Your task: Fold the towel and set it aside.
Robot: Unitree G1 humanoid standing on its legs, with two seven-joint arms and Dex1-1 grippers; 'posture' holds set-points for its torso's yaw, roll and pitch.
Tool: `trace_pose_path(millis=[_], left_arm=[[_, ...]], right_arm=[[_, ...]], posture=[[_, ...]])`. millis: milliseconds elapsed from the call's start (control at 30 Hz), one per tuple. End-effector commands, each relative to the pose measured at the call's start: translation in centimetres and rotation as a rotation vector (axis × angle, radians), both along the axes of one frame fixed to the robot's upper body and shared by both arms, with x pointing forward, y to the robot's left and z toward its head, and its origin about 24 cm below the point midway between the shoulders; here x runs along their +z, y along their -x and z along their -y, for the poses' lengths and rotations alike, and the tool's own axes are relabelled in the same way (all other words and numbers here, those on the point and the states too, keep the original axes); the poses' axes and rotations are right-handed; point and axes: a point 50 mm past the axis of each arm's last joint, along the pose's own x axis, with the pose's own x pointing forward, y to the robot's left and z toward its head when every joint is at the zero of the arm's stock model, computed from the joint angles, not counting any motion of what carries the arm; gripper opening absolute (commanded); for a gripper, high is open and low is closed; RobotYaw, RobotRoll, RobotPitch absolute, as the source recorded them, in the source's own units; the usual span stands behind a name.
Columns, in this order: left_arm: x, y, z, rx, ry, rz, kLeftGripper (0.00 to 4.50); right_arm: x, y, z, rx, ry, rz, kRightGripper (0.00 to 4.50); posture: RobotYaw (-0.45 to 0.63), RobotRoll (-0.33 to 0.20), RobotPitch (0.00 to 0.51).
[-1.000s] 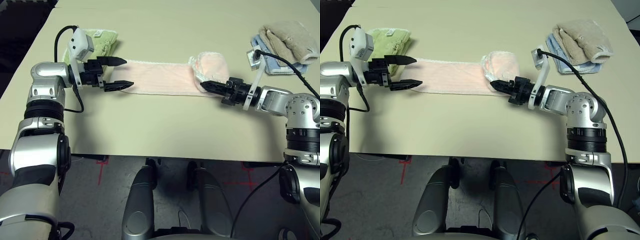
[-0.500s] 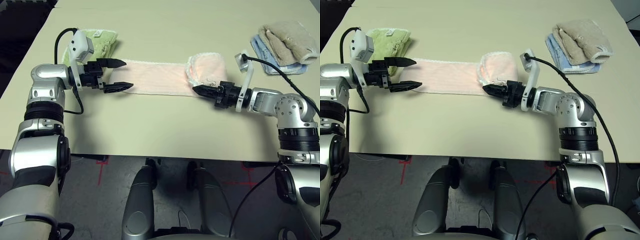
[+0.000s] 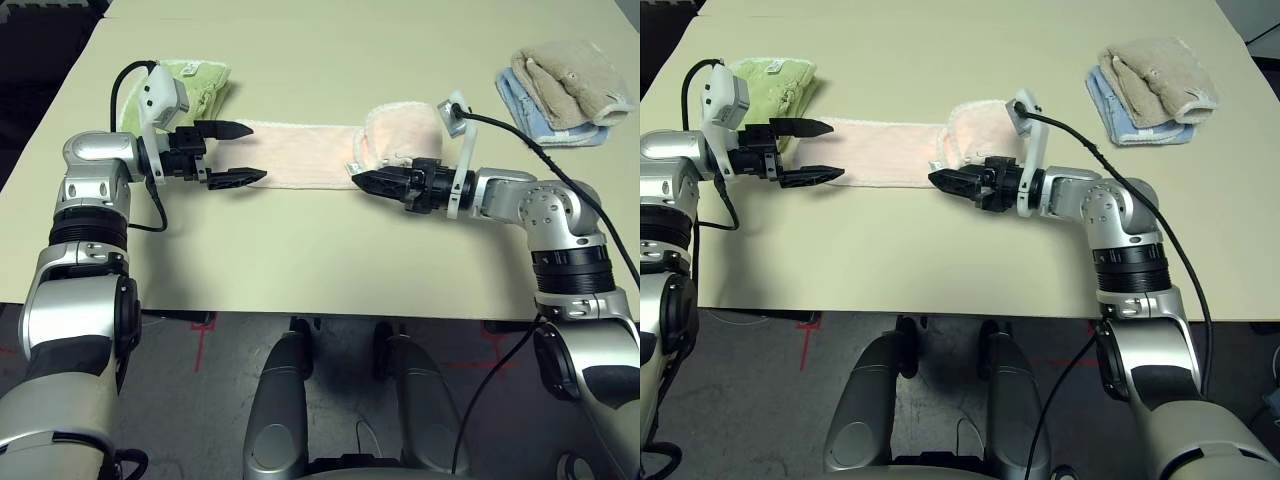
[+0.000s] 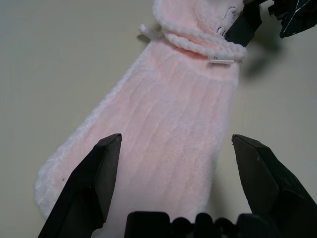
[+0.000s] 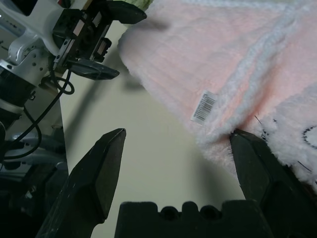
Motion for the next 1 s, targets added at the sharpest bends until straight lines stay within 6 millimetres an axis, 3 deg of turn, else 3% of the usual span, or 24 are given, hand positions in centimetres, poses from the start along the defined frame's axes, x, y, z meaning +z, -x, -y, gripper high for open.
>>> trace_pose_path(millis=[33,300,400,500,633,800,1000], left_arm=[[-0.1,0.3,-0.5,0.006,0.001,-0.002,4.50],[-0.3,0.3,-0.4,0.002,0.002,-0.006,4.50],[-0.3,0.3,-0.3,0.002,0.005,-0.006,4.50],[-0.3,0.3,-0.4,0.005,0.006,-0.008,4.50],[-0.5,0.4,-0.6,0.009,0.007,-0.013,4.50],[-0.7,0.6,-0.9,0.017,0.017,-0.024,4.50],[-1.1,1.2,-1.3,0.025,0.022,-0.036,4.50]], right_arm=[[0.4,0.4,-0.4,0.051,0.019,0.048,4.48],[1.3,0.4,-0.3,0.093,0.111,0.275,4.48],[2.0,0.6,0.7,0.121,0.103,0.336,4.48],[3.0,0.5,2.5,0.124,0.047,0.393,4.48],[3.9,0.3,6.5,0.102,0.014,0.508,4.48],[2.0,-0.3,11.3,0.134,0.217,0.718,4.48],[0.9,-0.7,14.5,0.165,0.294,0.765,4.48]], posture=[[0.05,0.000,0.291],[0.05,0.000,0.292],[0.05,0.000,0.292],[0.04,0.000,0.293],[0.04,0.000,0.296],[0.04,0.000,0.304],[0.06,0.000,0.314]])
